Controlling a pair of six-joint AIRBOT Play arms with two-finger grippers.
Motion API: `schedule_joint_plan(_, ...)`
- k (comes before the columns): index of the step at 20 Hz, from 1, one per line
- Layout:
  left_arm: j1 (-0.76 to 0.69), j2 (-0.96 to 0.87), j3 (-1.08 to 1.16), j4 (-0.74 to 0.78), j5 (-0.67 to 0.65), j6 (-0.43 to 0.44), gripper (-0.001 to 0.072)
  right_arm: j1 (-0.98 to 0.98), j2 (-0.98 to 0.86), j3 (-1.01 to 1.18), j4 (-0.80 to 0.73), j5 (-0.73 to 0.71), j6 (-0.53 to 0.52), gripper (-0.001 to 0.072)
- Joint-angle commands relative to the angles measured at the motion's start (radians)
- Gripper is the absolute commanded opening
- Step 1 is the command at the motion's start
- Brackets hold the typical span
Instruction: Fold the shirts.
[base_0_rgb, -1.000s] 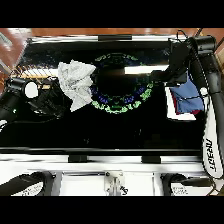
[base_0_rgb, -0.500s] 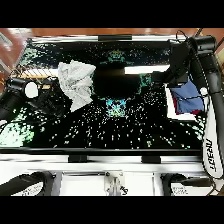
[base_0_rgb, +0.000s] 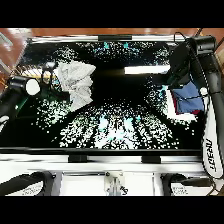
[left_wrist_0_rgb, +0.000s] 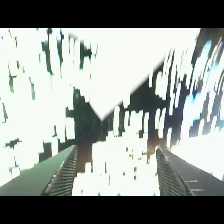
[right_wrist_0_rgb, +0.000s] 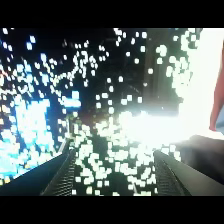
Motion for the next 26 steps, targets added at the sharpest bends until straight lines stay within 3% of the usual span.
schedule_joint_plan(1,0.061,-0.172,0.199,-0.003,0.108,-0.027,0.0598,0.001,-0.001,0.001,0.035,0.053,-0.005,0.0598)
schedule_joint_plan(6,0.102,-0.560,0.573,-0.002,-0.111,-0.001,0.0603,0.002,-0.001,0.001,0.057,0.054,-0.031,0.0598)
schedule_joint_plan(12,0.101,-0.701,0.632,-0.001,-0.168,-0.019,0.0590,0.002,-0.001,0.001,0.075,0.061,-0.030,0.0598)
schedule_joint_plan(14,0.101,-0.711,0.632,-0.008,-0.192,-0.035,0.0260,0.002,-0.001,0.001,0.079,0.079,-0.029,0.0598)
schedule_joint_plan(16,0.101,-0.707,0.636,-0.040,-0.199,-0.034,0.0029,0.002,-0.001,0.001,0.095,0.099,-0.028,0.0598)
schedule_joint_plan(18,0.100,-0.696,0.684,-0.103,-0.217,-0.024,0.0030,0.002,0.000,0.001,0.109,0.125,-0.029,0.0598)
schedule_joint_plan(21,0.054,-0.613,0.818,-0.199,-0.204,0.082,0.0029,0.001,0.025,0.002,0.089,0.173,-0.030,0.0598)
schedule_joint_plan(24,-0.070,-0.389,0.806,-0.202,-0.122,0.190,0.0029,0.001,0.147,0.002,0.085,0.294,-0.030,0.0598)
schedule_joint_plan(26,-0.157,-0.237,0.781,-0.202,-0.113,0.192,0.0030,0.001,0.269,0.002,0.048,0.377,-0.030,0.0598)
